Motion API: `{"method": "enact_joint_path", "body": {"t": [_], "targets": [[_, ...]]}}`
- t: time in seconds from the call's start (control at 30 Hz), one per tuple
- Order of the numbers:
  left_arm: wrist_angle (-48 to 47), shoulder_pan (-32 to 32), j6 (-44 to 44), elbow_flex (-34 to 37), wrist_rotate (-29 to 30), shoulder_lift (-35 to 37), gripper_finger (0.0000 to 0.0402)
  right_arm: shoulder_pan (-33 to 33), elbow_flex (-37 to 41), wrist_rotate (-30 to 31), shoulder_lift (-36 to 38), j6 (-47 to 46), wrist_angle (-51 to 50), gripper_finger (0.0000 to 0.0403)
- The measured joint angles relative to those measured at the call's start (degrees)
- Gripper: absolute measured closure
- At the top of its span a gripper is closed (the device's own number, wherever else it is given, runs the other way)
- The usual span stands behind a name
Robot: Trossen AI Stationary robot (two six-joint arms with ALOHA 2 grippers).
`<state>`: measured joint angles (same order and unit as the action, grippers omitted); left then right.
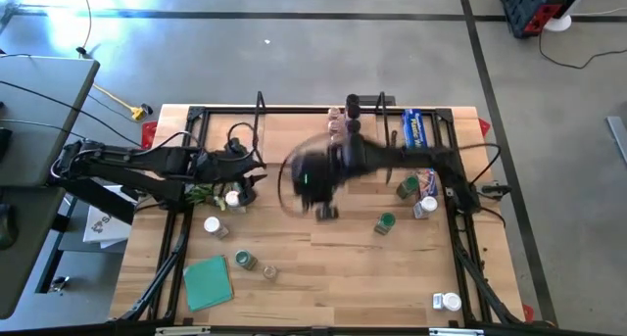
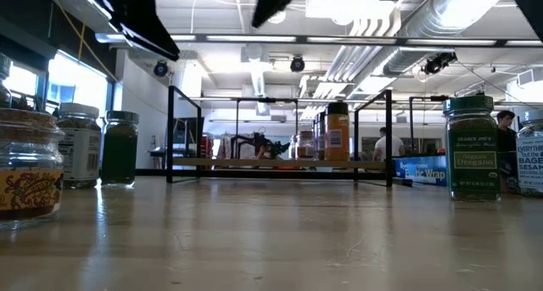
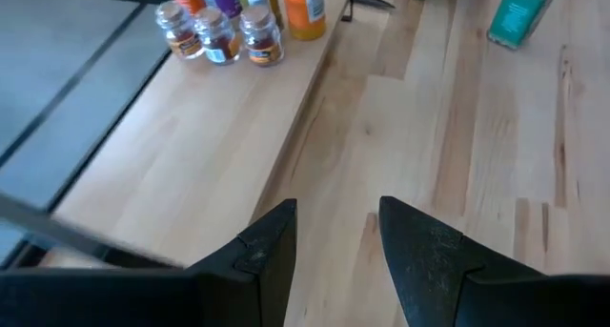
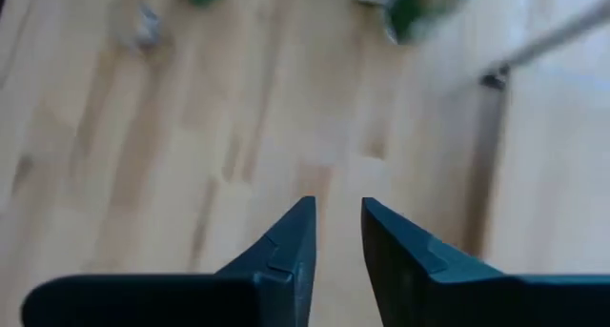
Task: Shelf spices
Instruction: Put the brown seasoning bottle on the shelf align with the other brown seasoning bottle
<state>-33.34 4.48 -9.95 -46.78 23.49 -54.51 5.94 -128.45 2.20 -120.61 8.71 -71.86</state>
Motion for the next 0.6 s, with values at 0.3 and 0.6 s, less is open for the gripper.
{"method": "enact_joint_path", "body": {"t": [0.3, 0.6], "targets": [[-3.0, 8.3, -6.8, 3.2, 8.2, 7.7, 0.0257, 11.8, 24.2, 4.2, 0.4, -14.1, 38.2, 0.0329], [-3.9, 12.7, -15.7, 6.9, 8.9, 10.9, 0.0257, 13.5, 36.8, 2.7, -0.1, -6.8, 72.4, 0.0326]]}}
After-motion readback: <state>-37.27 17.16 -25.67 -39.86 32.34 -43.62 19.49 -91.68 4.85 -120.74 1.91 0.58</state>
